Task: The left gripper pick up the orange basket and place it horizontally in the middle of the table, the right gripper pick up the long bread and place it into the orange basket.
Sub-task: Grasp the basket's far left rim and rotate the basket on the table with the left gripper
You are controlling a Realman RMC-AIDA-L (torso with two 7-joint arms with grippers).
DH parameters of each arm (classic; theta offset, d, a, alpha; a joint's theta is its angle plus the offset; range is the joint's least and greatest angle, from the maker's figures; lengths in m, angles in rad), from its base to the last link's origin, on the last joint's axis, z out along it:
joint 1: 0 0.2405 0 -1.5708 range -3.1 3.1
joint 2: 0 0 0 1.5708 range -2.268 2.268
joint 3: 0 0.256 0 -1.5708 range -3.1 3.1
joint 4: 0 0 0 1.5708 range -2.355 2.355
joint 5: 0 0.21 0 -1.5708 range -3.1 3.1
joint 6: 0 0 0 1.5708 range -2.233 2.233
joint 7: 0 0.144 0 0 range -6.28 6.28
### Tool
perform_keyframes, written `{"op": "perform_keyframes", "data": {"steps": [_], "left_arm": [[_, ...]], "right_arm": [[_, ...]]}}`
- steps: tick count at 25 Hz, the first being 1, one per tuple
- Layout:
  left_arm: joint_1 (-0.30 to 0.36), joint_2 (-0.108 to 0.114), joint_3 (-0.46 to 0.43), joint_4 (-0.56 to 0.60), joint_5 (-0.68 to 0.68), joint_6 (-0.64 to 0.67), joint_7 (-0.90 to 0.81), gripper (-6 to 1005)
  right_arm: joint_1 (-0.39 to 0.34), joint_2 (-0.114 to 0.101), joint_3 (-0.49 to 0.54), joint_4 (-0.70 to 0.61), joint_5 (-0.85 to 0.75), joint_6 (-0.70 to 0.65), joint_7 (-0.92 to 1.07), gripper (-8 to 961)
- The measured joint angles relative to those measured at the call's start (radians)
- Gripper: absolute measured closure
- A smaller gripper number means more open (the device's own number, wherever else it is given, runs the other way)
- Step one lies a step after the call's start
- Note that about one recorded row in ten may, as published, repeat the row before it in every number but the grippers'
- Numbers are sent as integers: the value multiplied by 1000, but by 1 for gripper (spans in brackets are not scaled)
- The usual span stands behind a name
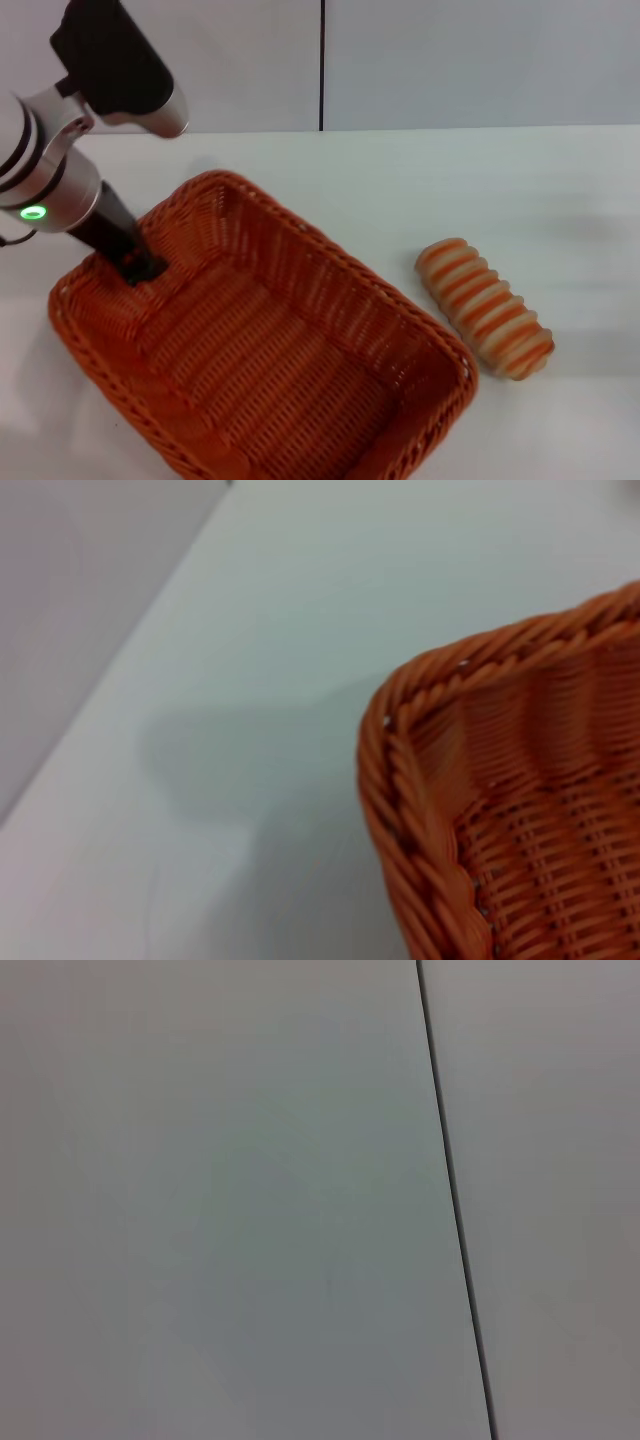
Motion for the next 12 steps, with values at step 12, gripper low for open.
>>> {"op": "perform_keyframes", "data": {"steps": [12], "left_arm": [[-123,0,18,-65,-137,-147,-30,824]], "right_arm": [[8,0,26,0,0,32,0,364]]}}
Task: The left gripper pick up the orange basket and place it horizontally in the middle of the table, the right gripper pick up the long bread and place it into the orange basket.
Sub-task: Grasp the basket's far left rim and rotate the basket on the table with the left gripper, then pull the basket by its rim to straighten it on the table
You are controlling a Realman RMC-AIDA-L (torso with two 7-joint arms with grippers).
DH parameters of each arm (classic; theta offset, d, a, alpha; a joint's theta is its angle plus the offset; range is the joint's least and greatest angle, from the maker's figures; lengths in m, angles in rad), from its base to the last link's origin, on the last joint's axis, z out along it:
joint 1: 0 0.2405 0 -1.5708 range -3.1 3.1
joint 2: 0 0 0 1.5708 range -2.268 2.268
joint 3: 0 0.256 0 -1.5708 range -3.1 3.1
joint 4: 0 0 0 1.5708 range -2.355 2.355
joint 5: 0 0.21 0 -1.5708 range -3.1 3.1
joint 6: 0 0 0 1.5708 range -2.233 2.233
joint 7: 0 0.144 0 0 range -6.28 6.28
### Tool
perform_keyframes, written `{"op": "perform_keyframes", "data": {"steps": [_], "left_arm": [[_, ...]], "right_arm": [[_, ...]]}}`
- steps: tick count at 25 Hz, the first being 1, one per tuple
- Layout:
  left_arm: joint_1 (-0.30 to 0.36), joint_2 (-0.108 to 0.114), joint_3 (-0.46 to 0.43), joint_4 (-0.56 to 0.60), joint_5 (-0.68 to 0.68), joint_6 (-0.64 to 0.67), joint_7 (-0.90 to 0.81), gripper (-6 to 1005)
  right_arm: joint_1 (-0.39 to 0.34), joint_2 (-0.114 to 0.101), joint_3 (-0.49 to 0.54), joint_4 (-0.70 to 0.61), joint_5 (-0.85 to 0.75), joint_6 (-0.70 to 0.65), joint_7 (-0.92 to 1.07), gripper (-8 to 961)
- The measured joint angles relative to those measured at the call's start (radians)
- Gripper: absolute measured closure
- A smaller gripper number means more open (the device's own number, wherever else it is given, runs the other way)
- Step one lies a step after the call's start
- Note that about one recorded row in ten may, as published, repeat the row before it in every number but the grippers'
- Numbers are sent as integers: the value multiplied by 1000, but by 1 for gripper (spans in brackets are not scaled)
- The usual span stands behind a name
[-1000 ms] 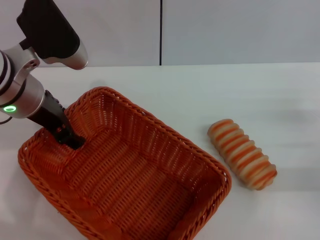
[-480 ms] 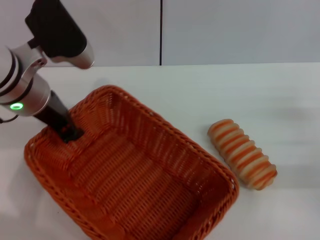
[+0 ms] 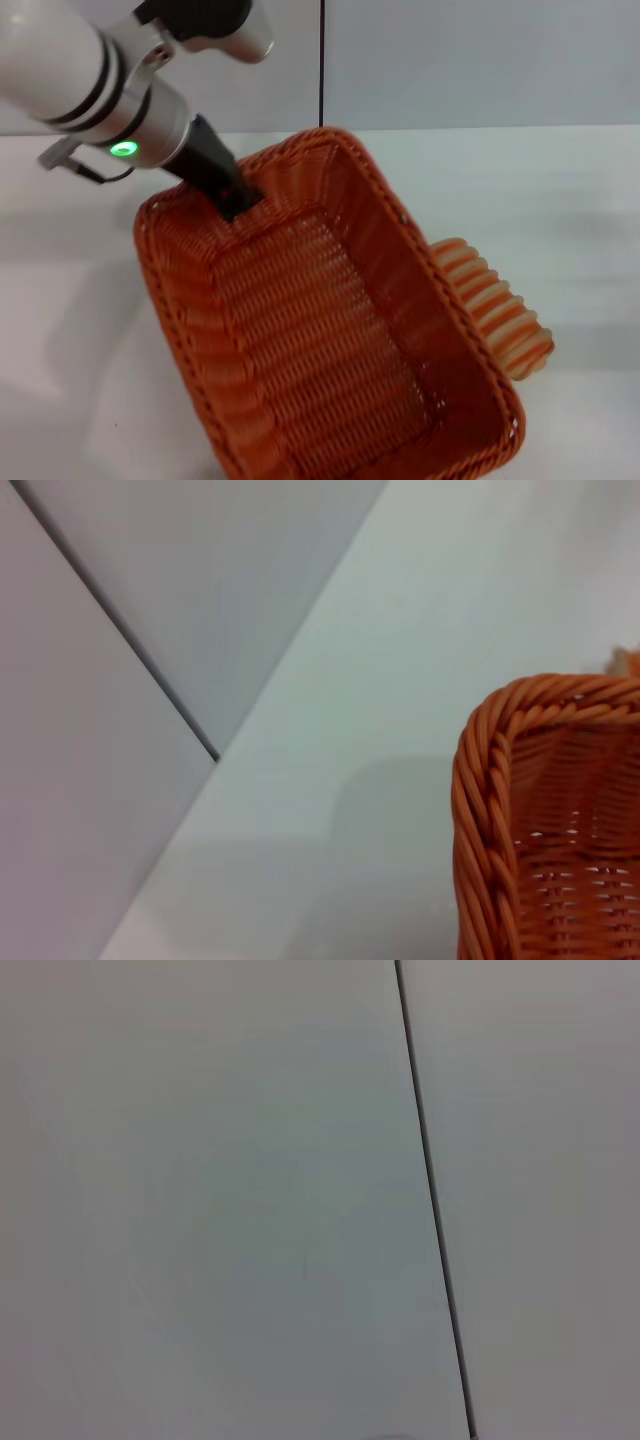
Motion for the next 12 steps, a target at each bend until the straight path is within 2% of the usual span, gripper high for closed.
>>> {"op": "perform_keyframes", "data": {"steps": [4,5,12], "left_arm": [[-24,0,1,-31,10,-21,-16,844],[-74,0,-24,-111,74,-52,-67,845],[-113,4,-131,-168,217,-60,-187,847]], "right_arm": [[3,0,0,0,0,3,0,364],[3,0,0,0,0,3,0,364],[7,-2,0,-5,0,5,0,365]]}}
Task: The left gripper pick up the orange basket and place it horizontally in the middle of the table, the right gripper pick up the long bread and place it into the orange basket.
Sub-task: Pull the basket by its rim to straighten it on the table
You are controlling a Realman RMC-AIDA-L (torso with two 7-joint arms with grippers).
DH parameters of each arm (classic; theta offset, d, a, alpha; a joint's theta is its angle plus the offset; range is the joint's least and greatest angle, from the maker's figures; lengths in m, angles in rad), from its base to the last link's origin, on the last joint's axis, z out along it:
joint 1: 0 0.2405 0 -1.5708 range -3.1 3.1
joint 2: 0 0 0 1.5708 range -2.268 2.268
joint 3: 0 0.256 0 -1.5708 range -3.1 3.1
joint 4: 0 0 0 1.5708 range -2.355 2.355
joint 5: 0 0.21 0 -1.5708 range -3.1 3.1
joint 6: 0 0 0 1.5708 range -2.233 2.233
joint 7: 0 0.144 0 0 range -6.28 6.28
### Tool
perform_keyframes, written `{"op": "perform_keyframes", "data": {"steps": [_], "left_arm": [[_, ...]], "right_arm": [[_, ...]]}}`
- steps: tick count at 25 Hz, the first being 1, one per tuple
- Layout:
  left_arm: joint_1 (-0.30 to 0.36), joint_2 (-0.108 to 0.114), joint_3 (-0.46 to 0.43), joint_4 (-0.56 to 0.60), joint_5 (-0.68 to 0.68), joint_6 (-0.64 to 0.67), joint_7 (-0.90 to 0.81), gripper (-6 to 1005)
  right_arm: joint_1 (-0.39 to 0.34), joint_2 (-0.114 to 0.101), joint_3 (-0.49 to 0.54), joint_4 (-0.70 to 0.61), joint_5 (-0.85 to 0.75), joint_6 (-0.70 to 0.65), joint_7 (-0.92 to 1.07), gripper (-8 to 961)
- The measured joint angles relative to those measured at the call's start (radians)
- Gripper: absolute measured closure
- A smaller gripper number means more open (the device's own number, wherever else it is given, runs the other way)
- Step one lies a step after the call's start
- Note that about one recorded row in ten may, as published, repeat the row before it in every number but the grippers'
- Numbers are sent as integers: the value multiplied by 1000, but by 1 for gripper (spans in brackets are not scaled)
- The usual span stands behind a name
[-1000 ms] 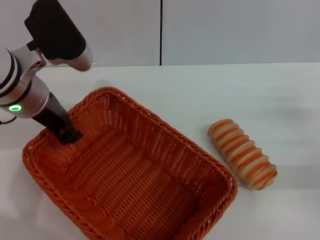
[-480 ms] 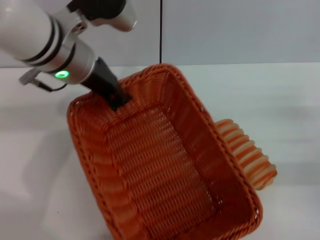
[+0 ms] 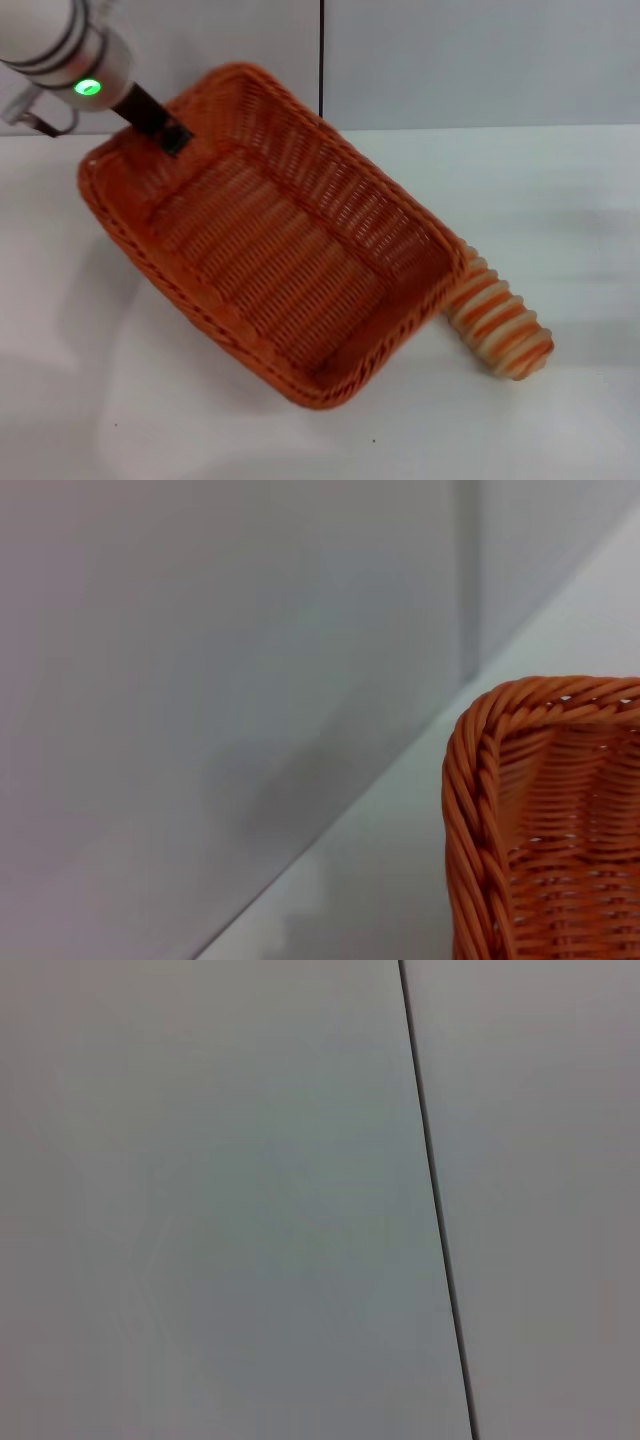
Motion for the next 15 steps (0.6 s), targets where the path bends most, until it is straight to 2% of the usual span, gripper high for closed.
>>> {"op": "perform_keyframes", "data": {"steps": [2,4,7,8,12,13,15], "left_arm": [[-2,4,-70,-3,22,39,-24,848],[-2,6,-102,-4,24,64,-30,848],[-2,6,-102,-4,24,64,-30,849],[16,12,-166,3,33,156,-58,850],[42,12,-175,16,39,205,-84,851],[93,11,-168,51,39,272,-118,851],[137,8,-166,101,36,305,-133,852]], "right_arm": [[3,-1,-1,-2,0,1,0,365],[9,-2,-3,-4,-1,2,1,365],[13,-2,-6,-4,-5,2,5,365],[14,-3,-7,-4,-6,2,7,365],[21,-3,-9,-4,-8,2,9,364],[23,-3,-10,-4,-9,2,9,364],[26,-3,-11,-4,-9,2,10,364]]}}
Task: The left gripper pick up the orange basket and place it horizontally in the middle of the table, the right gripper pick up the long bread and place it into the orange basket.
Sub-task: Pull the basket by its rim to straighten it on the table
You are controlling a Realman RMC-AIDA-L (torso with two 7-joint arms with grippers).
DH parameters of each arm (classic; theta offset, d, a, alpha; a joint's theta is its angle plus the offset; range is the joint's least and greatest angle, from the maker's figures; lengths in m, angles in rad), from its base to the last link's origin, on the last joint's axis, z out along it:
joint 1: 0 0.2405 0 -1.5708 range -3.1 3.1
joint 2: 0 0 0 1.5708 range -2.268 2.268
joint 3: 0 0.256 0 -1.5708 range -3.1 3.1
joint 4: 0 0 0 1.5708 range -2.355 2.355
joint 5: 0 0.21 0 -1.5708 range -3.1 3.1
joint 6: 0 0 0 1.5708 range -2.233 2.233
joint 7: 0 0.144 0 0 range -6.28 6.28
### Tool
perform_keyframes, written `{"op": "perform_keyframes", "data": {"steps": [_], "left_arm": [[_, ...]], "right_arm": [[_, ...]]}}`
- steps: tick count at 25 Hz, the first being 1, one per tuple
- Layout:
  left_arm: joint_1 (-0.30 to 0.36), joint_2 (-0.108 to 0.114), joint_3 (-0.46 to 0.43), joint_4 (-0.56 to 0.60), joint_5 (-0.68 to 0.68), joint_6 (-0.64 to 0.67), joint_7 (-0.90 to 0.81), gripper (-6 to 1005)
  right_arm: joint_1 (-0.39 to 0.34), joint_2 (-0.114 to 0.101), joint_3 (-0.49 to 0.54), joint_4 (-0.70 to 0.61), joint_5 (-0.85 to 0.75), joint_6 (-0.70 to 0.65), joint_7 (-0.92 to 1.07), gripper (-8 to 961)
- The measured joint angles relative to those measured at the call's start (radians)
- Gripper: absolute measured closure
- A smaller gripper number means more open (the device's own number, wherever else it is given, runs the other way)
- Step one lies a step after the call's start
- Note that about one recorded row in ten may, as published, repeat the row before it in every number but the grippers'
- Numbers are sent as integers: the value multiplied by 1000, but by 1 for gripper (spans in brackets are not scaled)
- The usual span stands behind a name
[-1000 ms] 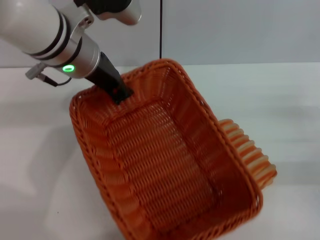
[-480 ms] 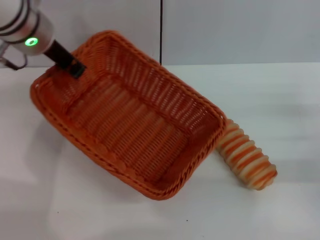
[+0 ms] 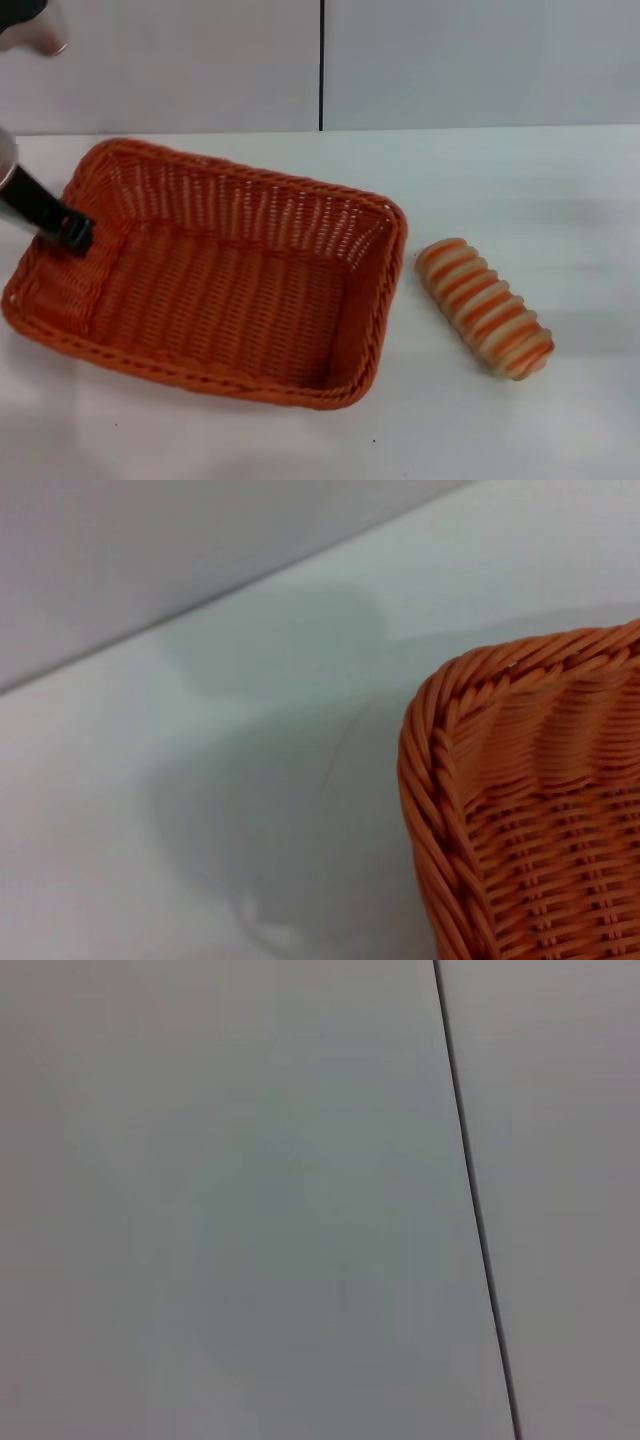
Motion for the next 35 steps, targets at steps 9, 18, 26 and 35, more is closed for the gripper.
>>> {"op": "perform_keyframes", "data": {"steps": [9,18,26,35], "left_arm": [[102,-3,1,115,-65,70,-35,850],[109,-3,9,64,-153,64,-59,847],[93,3,-67,33,-216,49,-64,845],[60,13,-287,35,-231,113,20,391]], "right_arm": [[10,0,-3,5,-15,0,1,364],[12,2,-3,4,-16,0,1,365],[11,2,-3,4,-16,-2,1,365],[7,3,-3,2,-16,-7,1,364]]}}
